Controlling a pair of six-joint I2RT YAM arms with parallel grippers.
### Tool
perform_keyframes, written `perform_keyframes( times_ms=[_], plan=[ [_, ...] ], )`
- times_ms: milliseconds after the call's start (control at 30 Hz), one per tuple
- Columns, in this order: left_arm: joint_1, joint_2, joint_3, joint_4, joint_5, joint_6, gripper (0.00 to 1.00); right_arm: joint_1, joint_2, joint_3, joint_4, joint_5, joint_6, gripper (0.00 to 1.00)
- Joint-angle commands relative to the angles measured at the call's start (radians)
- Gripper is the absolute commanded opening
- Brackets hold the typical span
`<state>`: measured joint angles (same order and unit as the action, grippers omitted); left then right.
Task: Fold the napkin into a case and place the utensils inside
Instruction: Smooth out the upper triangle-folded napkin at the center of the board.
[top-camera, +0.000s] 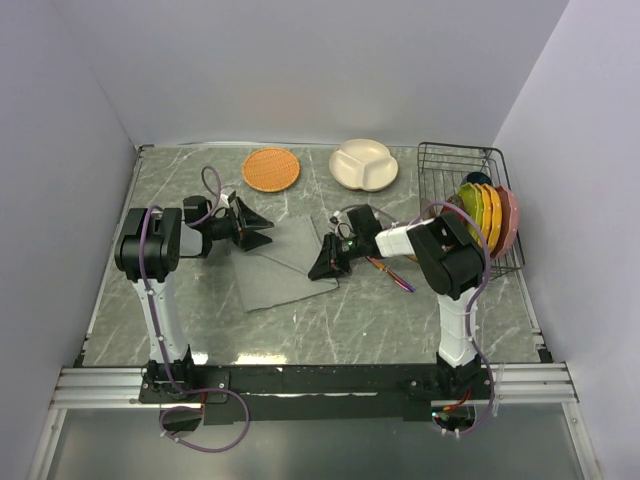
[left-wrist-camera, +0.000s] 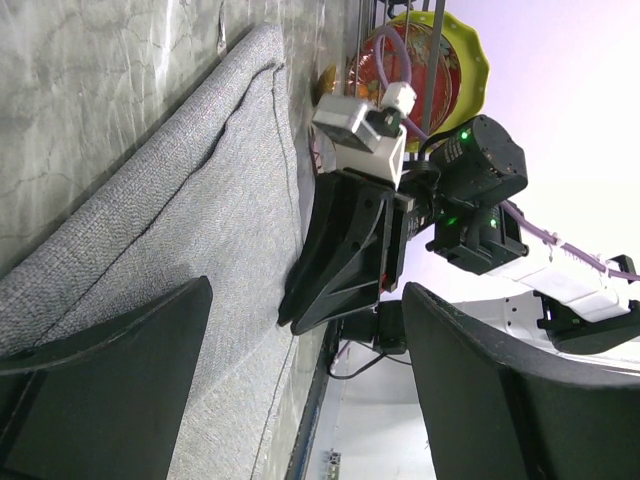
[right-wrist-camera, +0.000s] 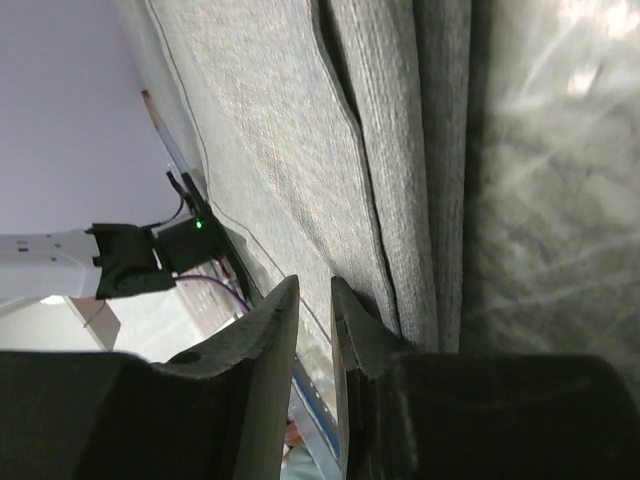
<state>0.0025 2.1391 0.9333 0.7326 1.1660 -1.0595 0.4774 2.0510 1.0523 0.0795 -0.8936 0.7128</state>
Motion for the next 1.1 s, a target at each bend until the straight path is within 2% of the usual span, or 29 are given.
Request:
perform_keyframes(
  times_ms=[0,200,400,567,667,767,867,967,1000,1067],
  plan=[
    [0.034,0.056,-0.040,-0.029,-0.094,0.095,0.85,-0.003,-0.031,-0.064,-0.083,0.025,-0.027,0.27],
    [0.039,0.064,-0.060,-0.001,-0.104,0.073,0.85,-0.006,-0.042,-0.136,-0.021,0.025,0.002,0.28],
    [0.047,0.048,-0.062,0.008,-0.083,0.079,0.84,-0.016,-0.081,-0.129,-0.055,0.018,-0.048,0.28],
    [0.044,-0.089,-0.022,0.080,-0.011,0.044,0.85,-0.016,-0.207,-0.071,-0.058,-0.019,-0.053,0.33],
    [0.039,-0.208,-0.030,0.001,0.000,0.053,0.86,-0.013,-0.270,-0.031,-0.073,0.002,-0.053,0.34],
    [0.004,-0.297,-0.070,-0.094,-0.034,0.085,0.85,-0.002,-0.278,-0.011,-0.057,0.042,-0.013,0.34],
    [-0.111,-0.331,-0.126,-0.075,-0.094,0.050,0.84,0.018,-0.235,0.005,-0.057,0.082,0.019,0.29],
    [-0.195,-0.300,-0.171,0.020,-0.135,-0.037,0.84,0.024,-0.186,0.000,-0.061,0.099,0.037,0.21],
    [-0.214,-0.283,-0.178,0.118,-0.138,-0.109,0.83,0.024,-0.175,-0.006,-0.064,0.105,0.039,0.15],
    [-0.264,-0.229,-0.188,0.203,-0.147,-0.177,0.83,0.026,-0.146,-0.009,-0.096,0.127,0.027,0.13]
  ],
)
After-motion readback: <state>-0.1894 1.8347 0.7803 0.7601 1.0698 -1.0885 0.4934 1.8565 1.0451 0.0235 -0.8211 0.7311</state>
